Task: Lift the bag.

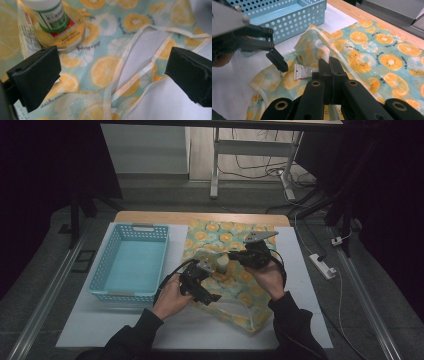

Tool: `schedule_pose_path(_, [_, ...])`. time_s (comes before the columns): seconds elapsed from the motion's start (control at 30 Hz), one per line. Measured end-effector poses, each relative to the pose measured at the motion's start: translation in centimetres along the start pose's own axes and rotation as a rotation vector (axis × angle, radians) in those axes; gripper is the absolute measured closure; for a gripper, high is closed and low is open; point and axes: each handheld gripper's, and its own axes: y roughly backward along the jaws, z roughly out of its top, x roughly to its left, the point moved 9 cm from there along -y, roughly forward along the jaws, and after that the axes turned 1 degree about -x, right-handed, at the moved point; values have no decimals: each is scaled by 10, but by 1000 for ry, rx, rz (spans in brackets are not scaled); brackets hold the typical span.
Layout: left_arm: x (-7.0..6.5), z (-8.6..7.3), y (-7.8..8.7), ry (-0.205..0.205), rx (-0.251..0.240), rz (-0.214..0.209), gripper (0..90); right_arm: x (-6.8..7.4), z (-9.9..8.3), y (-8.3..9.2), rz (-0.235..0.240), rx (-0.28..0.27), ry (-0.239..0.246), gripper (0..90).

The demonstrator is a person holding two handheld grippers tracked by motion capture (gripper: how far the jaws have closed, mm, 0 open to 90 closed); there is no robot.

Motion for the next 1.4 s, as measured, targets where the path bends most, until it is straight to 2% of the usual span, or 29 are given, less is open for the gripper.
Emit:
schedule_pose_path(0.17, [-4, -4, -13, -4, 23, -31, 10, 0, 0, 0, -1, -2, -2, 895])
schedule_pose_path(0.5, [-1, -20, -40, -37, 99, -6, 28, 0, 0, 1, 1, -2, -2, 894])
schedule_pose_path(0.7, [5, -28, -46, -65, 143, 41, 89, -1, 0, 1, 1, 0, -1, 894])
schedule_pose_path(0.8, [8, -29, -44, -57, 138, 53, 175, -1, 0, 1, 1, 0, -1, 894])
schedule_pose_path(0.87, [9, -29, -41, -57, 136, 50, 267, -1, 0, 0, 0, 0, -1, 894])
schedule_pose_path(0.93, [10, -29, -39, -61, 137, 47, 386, 0, 0, 0, 1, 0, -1, 895])
schedule_pose_path(1.0, [10, -29, -38, -54, 136, 50, 457, 0, 0, -1, 2, 1, -1, 894])
schedule_pose_path(1.1, [10, -29, -36, -50, 137, 49, 618, 0, -1, -1, 3, 2, -2, 894])
schedule_pose_path(1.17, [8, -29, -36, -47, 137, 39, 755, 0, -1, -1, 4, 5, -1, 894])
schedule_pose_path(1.23, [7, -29, -37, -25, 138, 31, 845, 0, -1, -2, 4, 7, -1, 894])
schedule_pose_path(1.27, [7, -28, -37, -26, 140, 37, 875, 0, -1, -2, 4, 7, -1, 894])
schedule_pose_path(1.4, [8, -28, -36, -22, 154, 41, 888, 1, -2, -2, 7, 11, -1, 895])
